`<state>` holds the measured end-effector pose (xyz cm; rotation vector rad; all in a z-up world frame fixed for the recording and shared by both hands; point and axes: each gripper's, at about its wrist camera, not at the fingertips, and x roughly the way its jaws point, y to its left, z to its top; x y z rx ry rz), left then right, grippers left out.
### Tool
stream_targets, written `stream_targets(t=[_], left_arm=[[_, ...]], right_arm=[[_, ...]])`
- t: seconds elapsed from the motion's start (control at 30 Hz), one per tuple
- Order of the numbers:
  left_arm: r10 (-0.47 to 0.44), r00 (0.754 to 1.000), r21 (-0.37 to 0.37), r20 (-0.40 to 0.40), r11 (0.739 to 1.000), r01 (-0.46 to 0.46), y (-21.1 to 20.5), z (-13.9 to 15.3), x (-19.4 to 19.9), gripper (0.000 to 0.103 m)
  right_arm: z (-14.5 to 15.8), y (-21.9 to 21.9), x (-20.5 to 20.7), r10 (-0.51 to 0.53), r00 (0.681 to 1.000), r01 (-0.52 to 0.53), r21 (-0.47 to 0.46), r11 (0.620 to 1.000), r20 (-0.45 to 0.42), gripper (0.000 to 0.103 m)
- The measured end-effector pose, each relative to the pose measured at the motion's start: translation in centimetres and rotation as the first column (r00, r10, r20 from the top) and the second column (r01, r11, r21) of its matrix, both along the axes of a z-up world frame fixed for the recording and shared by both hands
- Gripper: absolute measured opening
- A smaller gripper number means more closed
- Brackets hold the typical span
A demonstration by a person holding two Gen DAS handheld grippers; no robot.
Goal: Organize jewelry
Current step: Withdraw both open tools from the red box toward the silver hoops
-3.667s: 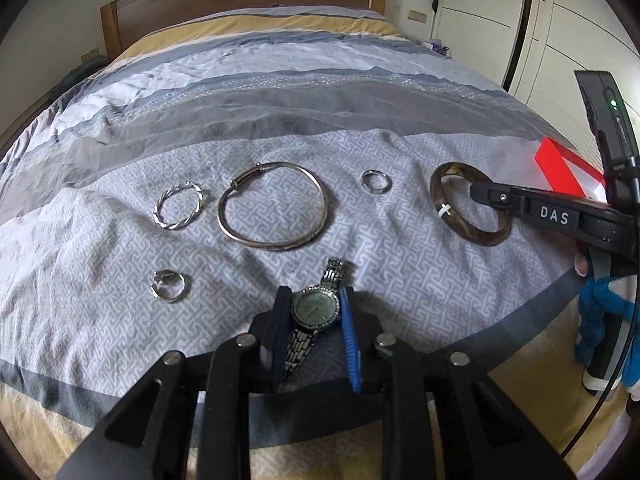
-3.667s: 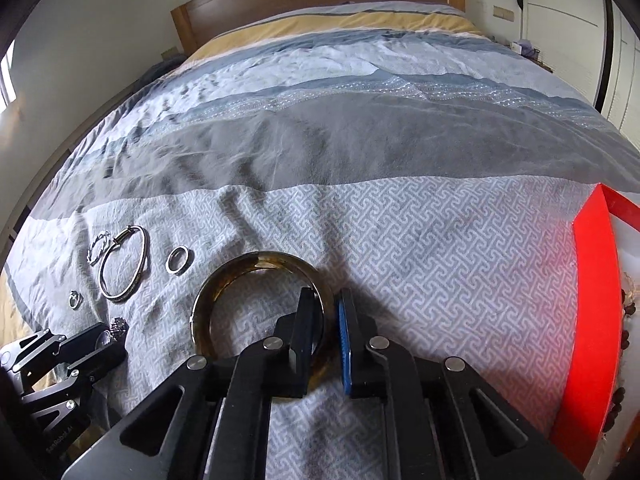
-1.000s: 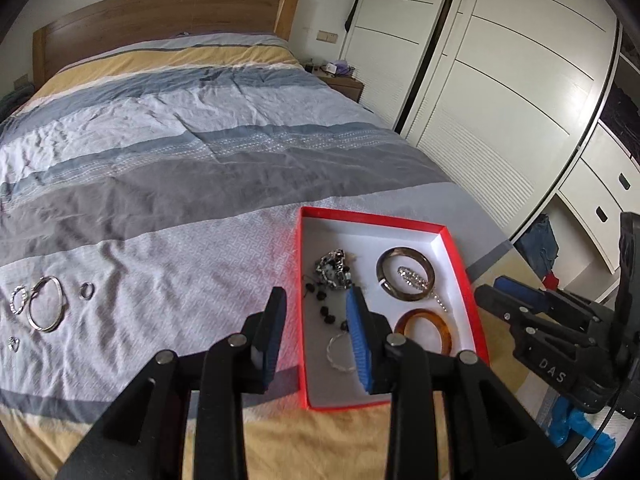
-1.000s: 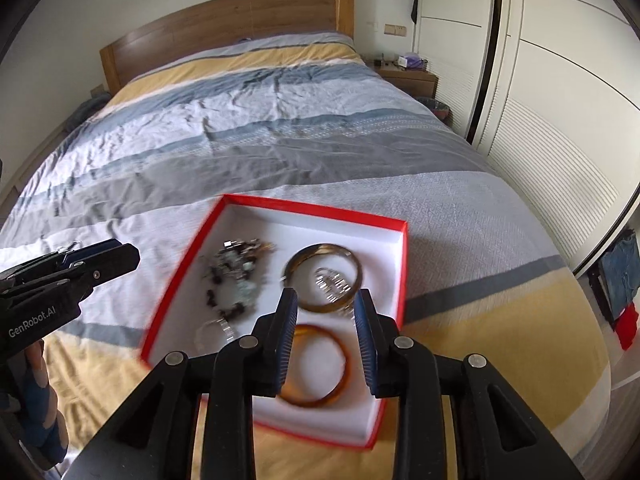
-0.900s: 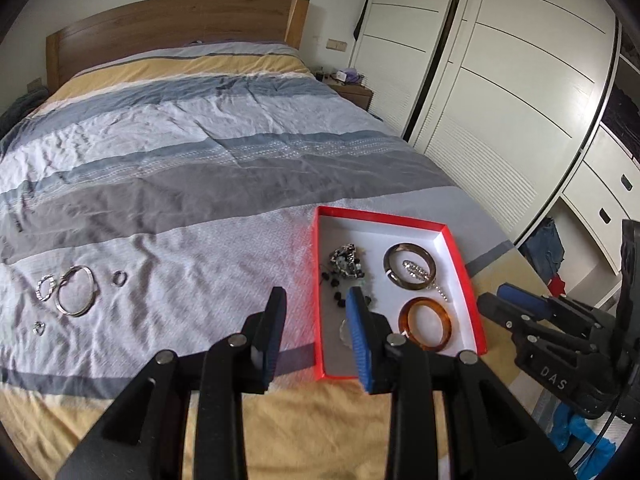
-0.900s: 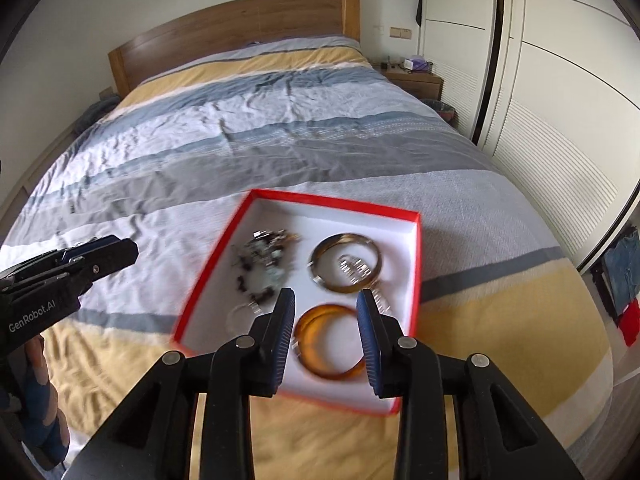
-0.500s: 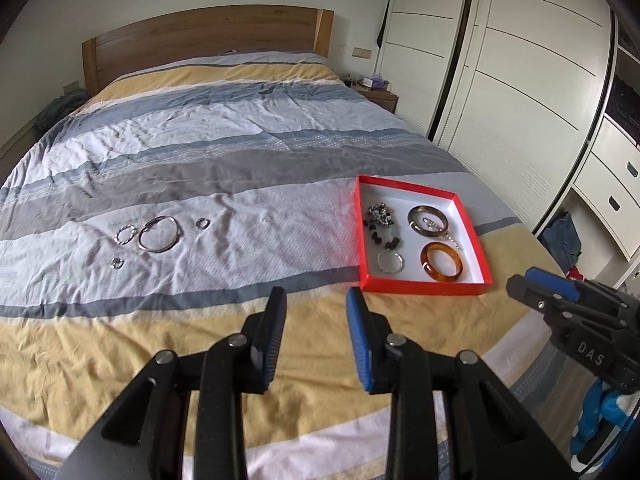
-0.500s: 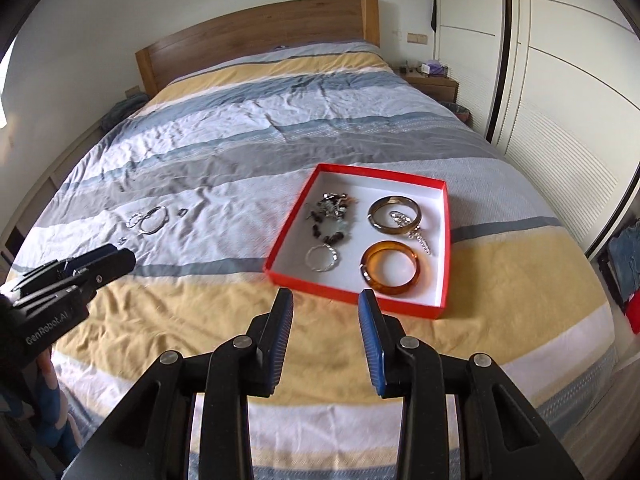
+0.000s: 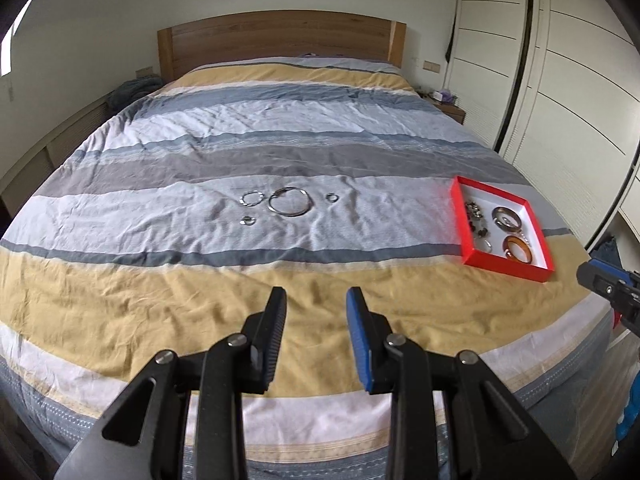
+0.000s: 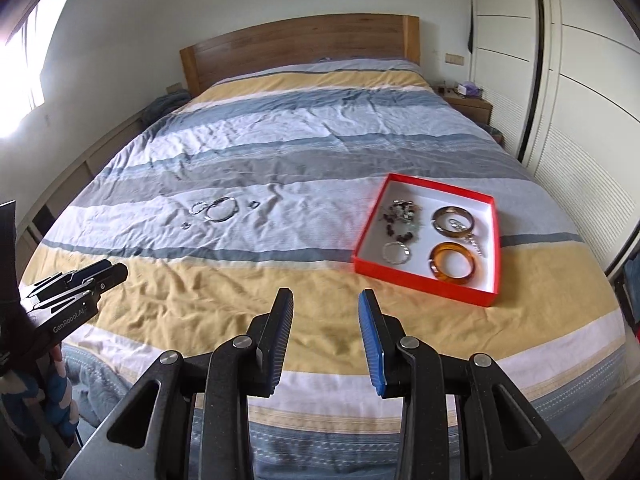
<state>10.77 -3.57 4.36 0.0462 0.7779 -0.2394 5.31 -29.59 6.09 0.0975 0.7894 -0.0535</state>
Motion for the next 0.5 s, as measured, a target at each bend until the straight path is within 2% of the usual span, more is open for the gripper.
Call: stream_targets(t=[0.23,0.5], left_arm=[[0.069,0.997,0.008,-0.02,0.998,-0.069,3.8,-1.1,0.9,0.029],[0.113,0.993,0.007,-0.041,0.994,-0.113,6.5,-3.0,4.7,0.029]], right_arm=[[-0.5,3.3,1.3,0.074,0.997,-0.074,-0.014,0.997,-0.022,0.034],[-2.4,5.3,5.2,0.131,0.99,-0.131,0.006,0.991,-0.052,0.034]])
